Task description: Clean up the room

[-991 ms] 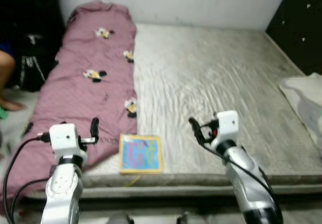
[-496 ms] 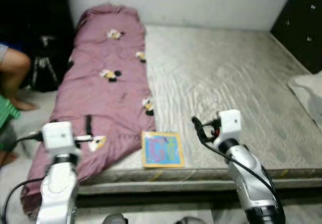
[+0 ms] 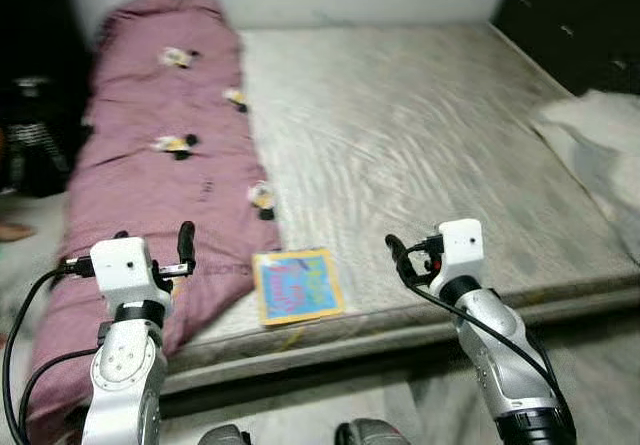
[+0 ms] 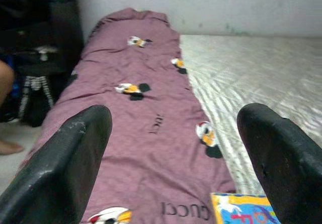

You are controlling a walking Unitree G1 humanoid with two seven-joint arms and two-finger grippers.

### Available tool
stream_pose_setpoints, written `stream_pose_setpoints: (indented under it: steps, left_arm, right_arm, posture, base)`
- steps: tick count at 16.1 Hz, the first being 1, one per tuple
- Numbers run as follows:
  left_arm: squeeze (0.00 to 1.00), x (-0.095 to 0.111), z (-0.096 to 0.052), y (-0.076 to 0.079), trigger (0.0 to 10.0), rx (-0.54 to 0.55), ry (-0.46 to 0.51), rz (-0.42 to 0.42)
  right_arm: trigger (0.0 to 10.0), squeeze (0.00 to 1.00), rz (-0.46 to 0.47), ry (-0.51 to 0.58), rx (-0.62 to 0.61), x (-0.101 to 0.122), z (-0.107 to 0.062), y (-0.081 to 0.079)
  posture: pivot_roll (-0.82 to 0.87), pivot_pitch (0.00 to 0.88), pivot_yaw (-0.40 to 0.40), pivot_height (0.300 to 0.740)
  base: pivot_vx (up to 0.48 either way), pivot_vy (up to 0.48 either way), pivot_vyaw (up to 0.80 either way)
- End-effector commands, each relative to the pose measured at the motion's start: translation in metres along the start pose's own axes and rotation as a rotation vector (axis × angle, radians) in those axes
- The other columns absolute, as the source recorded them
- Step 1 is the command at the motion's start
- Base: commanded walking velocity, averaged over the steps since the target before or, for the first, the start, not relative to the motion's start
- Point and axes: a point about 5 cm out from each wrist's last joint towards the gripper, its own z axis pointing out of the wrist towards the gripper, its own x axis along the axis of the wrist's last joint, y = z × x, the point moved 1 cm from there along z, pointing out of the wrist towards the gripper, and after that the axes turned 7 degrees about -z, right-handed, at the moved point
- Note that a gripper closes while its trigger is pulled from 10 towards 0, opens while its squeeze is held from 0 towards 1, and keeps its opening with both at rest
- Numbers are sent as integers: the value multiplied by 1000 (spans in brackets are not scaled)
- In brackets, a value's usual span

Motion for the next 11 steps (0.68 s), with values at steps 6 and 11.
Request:
stream_pose_setpoints:
  steps: [6, 11]
  left_arm:
    - [0, 1, -2, -4, 10000, 42, -9, 32]
    - [0, -3, -6, -10, 10000, 64, -19, 40]
  right_arm:
    - [10000, 0, -3, 3, -7, 4, 1, 3]
    - [10000, 0, -1, 23, -4, 7, 2, 2]
  posture:
    - [-10, 16, -34, 740]
    - [-13, 22, -33, 740]
  base:
    - [0, 0, -763]
    - [0, 0, 0]
